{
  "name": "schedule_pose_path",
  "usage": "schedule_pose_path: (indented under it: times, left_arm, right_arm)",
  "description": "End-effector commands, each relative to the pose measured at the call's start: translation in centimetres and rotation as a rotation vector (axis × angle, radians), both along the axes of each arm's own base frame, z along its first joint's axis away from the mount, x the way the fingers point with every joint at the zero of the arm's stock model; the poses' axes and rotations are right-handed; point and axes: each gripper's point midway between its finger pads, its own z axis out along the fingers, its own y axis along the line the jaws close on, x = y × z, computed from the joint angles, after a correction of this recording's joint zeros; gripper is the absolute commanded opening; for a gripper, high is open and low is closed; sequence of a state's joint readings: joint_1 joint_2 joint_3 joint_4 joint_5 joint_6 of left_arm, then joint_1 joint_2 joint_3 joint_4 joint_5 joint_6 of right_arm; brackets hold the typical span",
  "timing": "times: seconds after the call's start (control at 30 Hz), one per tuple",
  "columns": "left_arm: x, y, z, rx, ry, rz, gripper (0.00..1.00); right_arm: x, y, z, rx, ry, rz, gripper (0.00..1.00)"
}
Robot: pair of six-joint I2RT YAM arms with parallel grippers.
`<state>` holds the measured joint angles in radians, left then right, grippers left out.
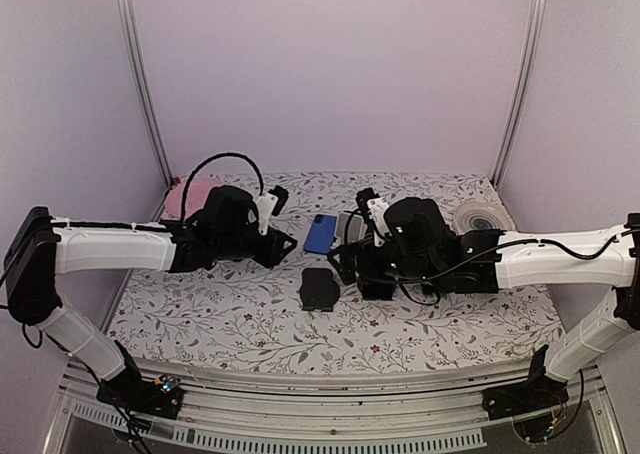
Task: Place the phone on the phone stand
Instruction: Move the phone stand to the center of the board, then move the phone to the center of the board.
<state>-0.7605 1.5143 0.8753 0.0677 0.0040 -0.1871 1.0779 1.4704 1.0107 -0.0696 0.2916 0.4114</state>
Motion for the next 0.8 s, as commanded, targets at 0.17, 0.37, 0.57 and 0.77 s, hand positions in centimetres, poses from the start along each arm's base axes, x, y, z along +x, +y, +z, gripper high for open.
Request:
schedule_pose_path:
  times: [0.17,0.37,0.57,0.77]
  left_arm:
    - [5.7,2.9,-0.3,0.098,0.05,0.275,0.5]
    - [8.9,0.3,-2.5,0.166,0.086,0.263,0.52]
    - [11.8,-2.3,-6.4,0.221,0.128,0.243,0.57]
    - [13.8,-3.9,-10.1,0.263,0.176,0.231,0.62]
  right_arm:
    - [-0.3,-1.5,1.7,0.042,-0.011,-0.035,0.99]
    - [-0.6,-2.3,2.5,0.061,-0.012,-0.05,0.99]
    - [-0.8,-3.4,3.2,0.082,-0.019,-0.077,0.99]
    - [-1.0,-3.9,3.2,0.093,-0.012,-0.084,0.99]
